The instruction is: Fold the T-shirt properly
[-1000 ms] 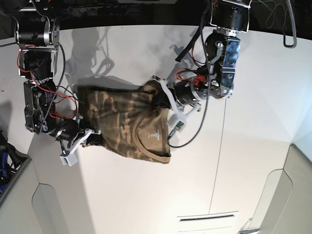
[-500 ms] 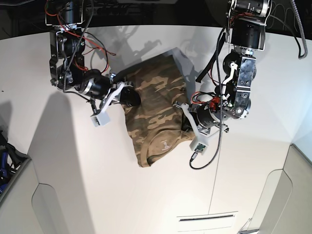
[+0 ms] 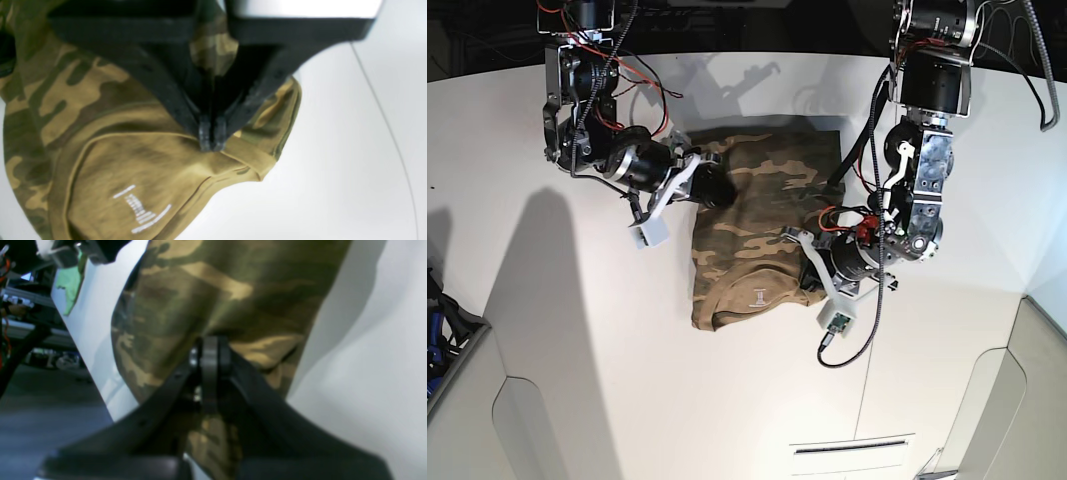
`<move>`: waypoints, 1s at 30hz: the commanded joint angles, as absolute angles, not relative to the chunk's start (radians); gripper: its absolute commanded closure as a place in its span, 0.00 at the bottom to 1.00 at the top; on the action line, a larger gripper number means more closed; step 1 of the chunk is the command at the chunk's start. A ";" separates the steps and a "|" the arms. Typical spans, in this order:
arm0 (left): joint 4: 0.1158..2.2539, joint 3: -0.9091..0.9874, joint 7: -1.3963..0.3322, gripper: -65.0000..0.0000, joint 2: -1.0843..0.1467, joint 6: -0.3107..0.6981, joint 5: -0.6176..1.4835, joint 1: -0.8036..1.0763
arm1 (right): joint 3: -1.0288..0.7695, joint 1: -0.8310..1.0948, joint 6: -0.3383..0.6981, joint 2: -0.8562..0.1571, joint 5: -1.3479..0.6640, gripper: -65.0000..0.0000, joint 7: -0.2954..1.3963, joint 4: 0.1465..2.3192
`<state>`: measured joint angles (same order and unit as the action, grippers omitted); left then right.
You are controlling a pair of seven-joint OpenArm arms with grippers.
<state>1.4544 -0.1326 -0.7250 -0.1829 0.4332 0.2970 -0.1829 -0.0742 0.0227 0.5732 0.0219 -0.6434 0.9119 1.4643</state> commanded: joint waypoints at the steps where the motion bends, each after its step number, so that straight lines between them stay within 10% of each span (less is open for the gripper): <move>1: 1.481 -0.120 -0.708 0.99 -0.187 0.430 0.319 -0.207 | -0.082 0.009 0.583 0.014 -0.656 1.00 0.904 1.501; 30: 2.171 0.389 -0.829 0.99 -0.287 0.484 0.532 0.677 | -0.243 0.379 0.580 -0.457 -0.898 1.00 1.186 1.831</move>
<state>2.1494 0.3847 -0.8440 -0.2810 0.4789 0.5224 0.6712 -0.2356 0.3798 0.5766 -0.4431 -0.8780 1.1938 1.8156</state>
